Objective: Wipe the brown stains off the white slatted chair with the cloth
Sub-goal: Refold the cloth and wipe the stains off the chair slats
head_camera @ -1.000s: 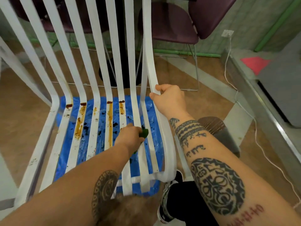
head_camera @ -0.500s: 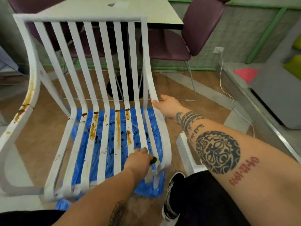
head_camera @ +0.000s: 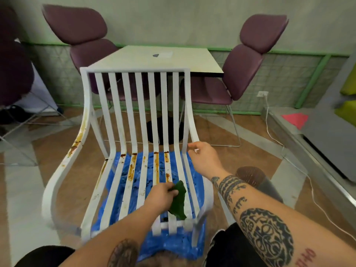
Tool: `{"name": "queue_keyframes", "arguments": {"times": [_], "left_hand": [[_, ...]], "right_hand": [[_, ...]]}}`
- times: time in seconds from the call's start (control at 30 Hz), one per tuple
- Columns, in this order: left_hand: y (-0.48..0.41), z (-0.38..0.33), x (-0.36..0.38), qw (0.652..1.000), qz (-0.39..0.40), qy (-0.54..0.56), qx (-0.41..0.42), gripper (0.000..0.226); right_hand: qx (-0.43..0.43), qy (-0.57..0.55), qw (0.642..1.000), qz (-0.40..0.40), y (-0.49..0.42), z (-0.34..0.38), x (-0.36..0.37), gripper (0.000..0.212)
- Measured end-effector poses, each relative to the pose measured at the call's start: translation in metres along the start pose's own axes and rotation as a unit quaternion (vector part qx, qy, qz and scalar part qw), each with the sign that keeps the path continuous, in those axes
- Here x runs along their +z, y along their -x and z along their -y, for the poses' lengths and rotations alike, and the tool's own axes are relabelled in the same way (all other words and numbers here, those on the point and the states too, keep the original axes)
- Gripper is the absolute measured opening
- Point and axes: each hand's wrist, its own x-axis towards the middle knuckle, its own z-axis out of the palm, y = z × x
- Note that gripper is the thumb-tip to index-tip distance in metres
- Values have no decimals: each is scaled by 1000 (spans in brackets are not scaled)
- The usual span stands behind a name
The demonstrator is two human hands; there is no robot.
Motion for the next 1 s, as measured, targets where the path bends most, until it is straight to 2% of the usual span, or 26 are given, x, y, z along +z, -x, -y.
{"name": "queue_keyframes", "arguments": {"times": [0.07,0.17,0.27,0.33,0.47,0.53,0.63,0.73,0.83,0.87,1.0], "left_hand": [[8,-3,-24,991,-30,130,4,27],[26,-15,-54,955,-41,292,37,24],[39,-26,-78,935,-49,341,78,24],[44,-26,-93,936,-98,325,90,23],[50,-25,-114,948,-215,222,82,26],[52,-28,-119,950,-235,190,79,26],[56,-40,-127,958,-194,186,96,15],[61,-55,-137,975,-104,138,141,10],[65,-69,-146,978,-79,70,182,16],[66,-73,-150,976,-87,62,188,17],[70,-81,-164,974,-102,28,199,13]], "right_hand": [[-6,-5,999,48,8,9,11,34],[6,-15,991,134,19,20,27,40],[21,-110,980,165,28,27,38,42],[6,-155,975,160,32,33,41,34],[-33,-100,987,124,35,41,47,21],[-26,-96,988,117,35,46,45,24],[-10,-114,987,110,37,56,35,39],[-39,-160,985,53,34,61,26,26],[-111,-138,972,155,31,65,19,50],[-127,-113,968,184,31,66,17,49],[-129,-37,979,155,30,71,10,12]]}}
